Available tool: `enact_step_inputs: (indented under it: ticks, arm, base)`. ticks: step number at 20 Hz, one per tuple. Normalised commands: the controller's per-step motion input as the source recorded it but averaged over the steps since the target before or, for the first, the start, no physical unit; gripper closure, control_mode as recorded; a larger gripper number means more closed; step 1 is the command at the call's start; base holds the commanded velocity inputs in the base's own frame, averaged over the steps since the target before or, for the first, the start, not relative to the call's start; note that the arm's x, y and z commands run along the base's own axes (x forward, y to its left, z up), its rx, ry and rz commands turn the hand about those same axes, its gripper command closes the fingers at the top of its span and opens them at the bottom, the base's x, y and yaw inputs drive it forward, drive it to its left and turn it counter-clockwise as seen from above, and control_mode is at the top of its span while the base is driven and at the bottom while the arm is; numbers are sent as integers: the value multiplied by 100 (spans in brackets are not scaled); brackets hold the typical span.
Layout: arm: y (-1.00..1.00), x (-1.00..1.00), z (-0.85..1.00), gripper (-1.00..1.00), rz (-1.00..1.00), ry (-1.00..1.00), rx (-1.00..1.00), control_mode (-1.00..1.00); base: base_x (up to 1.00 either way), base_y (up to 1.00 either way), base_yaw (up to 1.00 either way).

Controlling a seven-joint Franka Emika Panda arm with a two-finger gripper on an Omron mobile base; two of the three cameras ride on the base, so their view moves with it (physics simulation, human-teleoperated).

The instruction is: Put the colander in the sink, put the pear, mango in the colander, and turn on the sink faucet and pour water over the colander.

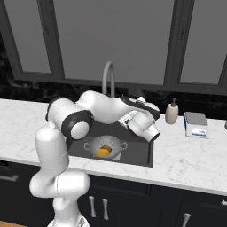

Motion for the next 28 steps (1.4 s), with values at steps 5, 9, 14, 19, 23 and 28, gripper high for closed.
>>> enact_step_inputs:
  ticks: [5, 9, 14, 19, 23, 28]
  arm:
    - [0, 33, -25, -100, 0, 0, 5, -100]
    - [9, 25, -19, -100, 0, 0, -6, -100]
    - [6, 27, -5, -100, 0, 12, -10, -100]
    - [7, 25, 0, -100, 0, 19, 0, -100]
    - [39, 16, 0, -100, -7, 14, 0, -100]
    - [39, 10, -6, -100, -11, 9, 2, -100]
  base:
    - [0, 0, 0]
    - [0, 0, 0]
    - [0, 0, 0]
    - [0, 0, 0]
    - [0, 0, 0]
    - [0, 0, 0]
